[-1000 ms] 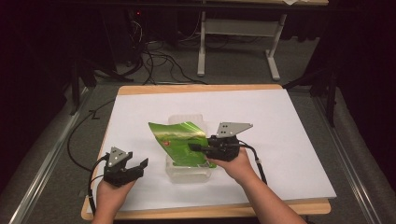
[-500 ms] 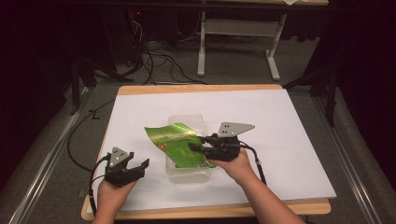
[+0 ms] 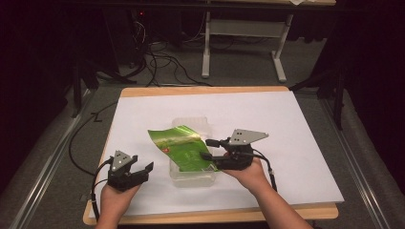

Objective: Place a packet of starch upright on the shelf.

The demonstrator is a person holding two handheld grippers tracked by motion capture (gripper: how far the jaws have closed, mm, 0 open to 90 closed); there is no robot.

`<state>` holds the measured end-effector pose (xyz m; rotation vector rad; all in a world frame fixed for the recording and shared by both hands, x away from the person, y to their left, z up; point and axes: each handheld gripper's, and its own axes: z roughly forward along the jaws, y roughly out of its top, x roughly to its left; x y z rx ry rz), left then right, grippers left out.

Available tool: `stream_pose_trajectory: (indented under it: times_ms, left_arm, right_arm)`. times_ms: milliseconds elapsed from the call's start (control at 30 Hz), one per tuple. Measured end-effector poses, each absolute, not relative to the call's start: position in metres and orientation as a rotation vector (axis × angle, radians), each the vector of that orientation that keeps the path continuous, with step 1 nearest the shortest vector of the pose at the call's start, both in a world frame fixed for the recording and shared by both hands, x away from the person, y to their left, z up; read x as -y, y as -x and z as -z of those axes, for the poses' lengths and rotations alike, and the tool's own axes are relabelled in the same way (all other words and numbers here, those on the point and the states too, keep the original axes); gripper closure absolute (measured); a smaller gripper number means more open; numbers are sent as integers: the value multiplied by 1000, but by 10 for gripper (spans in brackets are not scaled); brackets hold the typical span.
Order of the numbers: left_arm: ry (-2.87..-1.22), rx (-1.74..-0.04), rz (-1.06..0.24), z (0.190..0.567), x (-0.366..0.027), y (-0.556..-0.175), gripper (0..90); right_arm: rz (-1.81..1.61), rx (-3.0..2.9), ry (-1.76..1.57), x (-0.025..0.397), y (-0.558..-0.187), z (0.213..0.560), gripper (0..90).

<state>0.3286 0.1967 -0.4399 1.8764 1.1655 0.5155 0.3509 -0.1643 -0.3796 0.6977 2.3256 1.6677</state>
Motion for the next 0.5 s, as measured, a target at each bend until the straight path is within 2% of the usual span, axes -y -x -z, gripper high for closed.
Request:
stream_pose_trajectory:
  times_ms: [500]
  left_arm:
    - [-1861, -1147, -489, 438, -194, -327, 337]
  right_arm:
    - [-1595, -2240, -840, 208, -327, 389, 498]
